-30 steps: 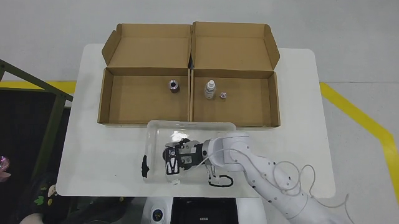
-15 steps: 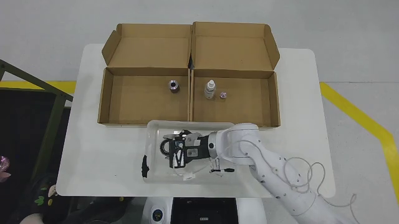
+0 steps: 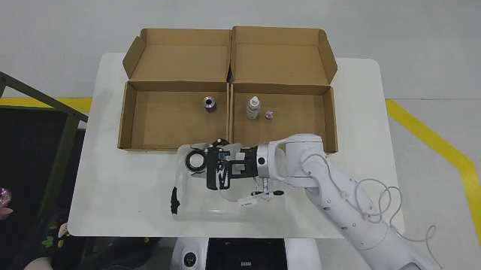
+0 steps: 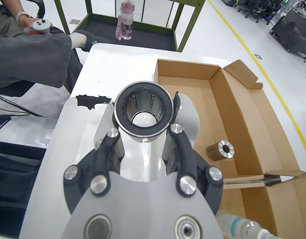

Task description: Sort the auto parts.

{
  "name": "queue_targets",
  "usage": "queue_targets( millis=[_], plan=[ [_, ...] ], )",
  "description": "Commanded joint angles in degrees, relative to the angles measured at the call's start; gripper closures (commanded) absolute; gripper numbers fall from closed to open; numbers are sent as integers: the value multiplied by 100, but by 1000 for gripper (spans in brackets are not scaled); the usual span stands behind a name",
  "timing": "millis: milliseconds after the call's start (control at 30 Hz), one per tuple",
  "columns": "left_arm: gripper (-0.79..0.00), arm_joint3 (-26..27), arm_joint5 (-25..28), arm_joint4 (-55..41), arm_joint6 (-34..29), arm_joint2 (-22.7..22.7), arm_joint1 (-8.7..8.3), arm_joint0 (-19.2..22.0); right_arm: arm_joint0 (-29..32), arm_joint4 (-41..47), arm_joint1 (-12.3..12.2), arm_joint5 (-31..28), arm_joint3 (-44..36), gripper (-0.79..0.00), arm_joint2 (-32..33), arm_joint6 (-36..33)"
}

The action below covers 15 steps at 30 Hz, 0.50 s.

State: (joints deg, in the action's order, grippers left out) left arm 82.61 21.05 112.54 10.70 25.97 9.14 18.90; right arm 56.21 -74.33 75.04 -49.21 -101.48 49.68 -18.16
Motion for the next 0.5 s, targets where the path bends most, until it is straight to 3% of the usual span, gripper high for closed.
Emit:
queue_targets(
  millis=[0, 467],
  plan=[
    [-785, 0, 0, 0, 0, 0, 0, 0, -83, 41, 9, 44, 36, 0, 9, 32],
    [-785, 0, 0, 0, 0, 0, 0, 0, -670, 378, 100, 422, 598, 0, 14, 63]
  ],
)
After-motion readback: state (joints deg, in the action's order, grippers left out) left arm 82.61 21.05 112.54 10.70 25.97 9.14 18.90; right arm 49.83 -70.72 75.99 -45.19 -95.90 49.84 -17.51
